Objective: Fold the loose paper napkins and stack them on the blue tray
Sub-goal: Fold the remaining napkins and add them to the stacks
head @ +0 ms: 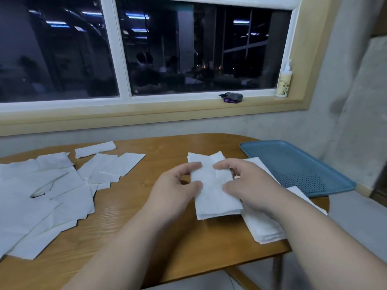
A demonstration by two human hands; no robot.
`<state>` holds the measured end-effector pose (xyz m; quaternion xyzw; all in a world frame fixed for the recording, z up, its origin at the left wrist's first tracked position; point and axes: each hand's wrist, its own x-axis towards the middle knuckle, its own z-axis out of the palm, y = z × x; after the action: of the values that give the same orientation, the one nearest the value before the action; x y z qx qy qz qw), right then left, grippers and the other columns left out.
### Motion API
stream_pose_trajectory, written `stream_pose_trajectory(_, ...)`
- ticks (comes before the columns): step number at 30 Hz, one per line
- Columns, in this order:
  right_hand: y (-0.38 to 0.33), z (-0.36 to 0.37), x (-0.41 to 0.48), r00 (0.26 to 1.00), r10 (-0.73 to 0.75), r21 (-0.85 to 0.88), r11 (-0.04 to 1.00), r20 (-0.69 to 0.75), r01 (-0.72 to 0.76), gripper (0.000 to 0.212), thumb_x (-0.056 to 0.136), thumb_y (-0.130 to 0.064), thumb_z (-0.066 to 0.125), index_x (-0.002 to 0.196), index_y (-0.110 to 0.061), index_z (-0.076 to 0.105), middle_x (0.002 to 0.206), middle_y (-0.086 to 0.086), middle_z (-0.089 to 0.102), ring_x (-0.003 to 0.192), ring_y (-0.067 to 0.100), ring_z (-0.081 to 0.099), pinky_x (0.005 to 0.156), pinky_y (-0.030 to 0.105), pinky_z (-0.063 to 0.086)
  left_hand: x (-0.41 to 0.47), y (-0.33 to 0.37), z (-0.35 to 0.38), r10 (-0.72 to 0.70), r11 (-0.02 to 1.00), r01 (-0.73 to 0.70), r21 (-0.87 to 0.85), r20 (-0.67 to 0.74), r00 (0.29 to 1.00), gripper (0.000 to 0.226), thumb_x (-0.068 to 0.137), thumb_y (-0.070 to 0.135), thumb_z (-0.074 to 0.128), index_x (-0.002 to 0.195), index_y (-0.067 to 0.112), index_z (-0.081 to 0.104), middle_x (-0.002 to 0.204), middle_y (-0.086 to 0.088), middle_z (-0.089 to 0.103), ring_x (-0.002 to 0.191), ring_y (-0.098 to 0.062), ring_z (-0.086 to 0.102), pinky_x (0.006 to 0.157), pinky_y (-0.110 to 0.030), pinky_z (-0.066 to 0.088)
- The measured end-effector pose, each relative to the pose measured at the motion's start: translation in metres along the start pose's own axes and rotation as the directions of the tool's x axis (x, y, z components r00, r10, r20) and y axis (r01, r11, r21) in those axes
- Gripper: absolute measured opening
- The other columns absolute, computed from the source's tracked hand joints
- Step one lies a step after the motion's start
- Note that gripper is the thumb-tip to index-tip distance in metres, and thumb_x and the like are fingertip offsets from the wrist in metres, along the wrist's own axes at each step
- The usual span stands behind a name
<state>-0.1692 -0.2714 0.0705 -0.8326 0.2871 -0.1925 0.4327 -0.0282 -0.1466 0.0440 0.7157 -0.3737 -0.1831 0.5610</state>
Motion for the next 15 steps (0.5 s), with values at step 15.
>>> stream_pose_trajectory(15,0.023,0.015,0.058,0.986,0.141,-0.587,0.807,0.092,-0.061,0.045,0.088,-0.008,0.045,0.129,-0.021,0.060,0.144,0.004,0.034,0.106,0.021,0.061,0.091,0.036,0.053,0.054,-0.029,0.020,-0.138,0.839,0.046,0.542,0.131,0.982,0.050,0.082,0.028,0.067,0.131,0.032,0.058,0.126,0.009,0.045,0.095,-0.010,0.052,0.080,-0.025,0.043)
